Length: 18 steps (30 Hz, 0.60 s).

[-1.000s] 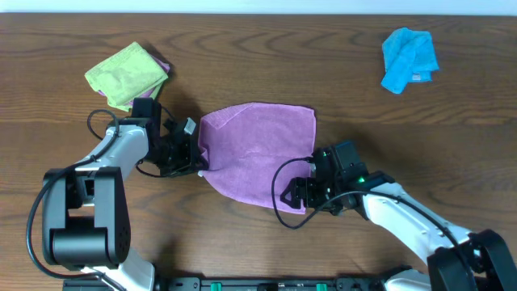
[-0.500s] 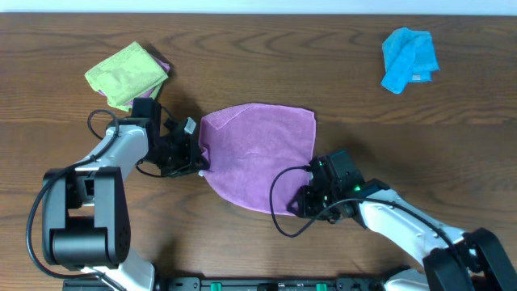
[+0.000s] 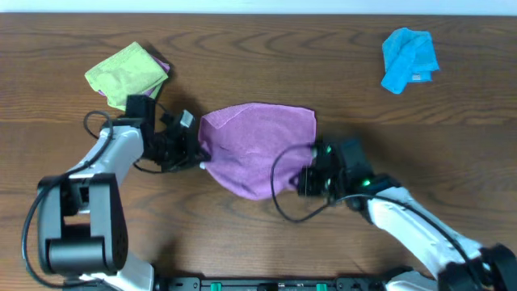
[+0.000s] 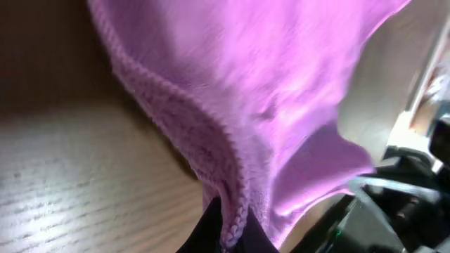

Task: Fold the cloth
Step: 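Lift the purple cloth with both grippers and sweep it toward the far edge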

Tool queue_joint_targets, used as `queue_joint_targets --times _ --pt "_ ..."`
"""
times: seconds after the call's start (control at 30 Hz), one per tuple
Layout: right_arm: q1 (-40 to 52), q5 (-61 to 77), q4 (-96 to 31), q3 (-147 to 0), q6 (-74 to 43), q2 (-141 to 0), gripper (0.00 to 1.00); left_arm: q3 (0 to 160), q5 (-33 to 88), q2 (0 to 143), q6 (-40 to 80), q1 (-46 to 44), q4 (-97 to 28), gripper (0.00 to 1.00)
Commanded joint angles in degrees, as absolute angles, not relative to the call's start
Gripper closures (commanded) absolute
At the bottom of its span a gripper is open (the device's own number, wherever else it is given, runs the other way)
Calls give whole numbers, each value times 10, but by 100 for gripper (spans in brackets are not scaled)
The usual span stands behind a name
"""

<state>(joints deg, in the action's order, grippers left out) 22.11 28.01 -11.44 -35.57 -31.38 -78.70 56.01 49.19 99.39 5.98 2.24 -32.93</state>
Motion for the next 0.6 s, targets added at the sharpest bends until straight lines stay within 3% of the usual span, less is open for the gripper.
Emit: queue_joint_targets --times 0.0,0.23,0.57 --pt "189 252 -94 -427 -284 -770 99 608 515 959 171 27 -256 94" --pt "137 241 -86 -585 -241 -853 99 680 468 973 346 18 -1 94" --pt "110 239 -165 -797 -184 -977 99 812 431 1034 333 12 -18 94"
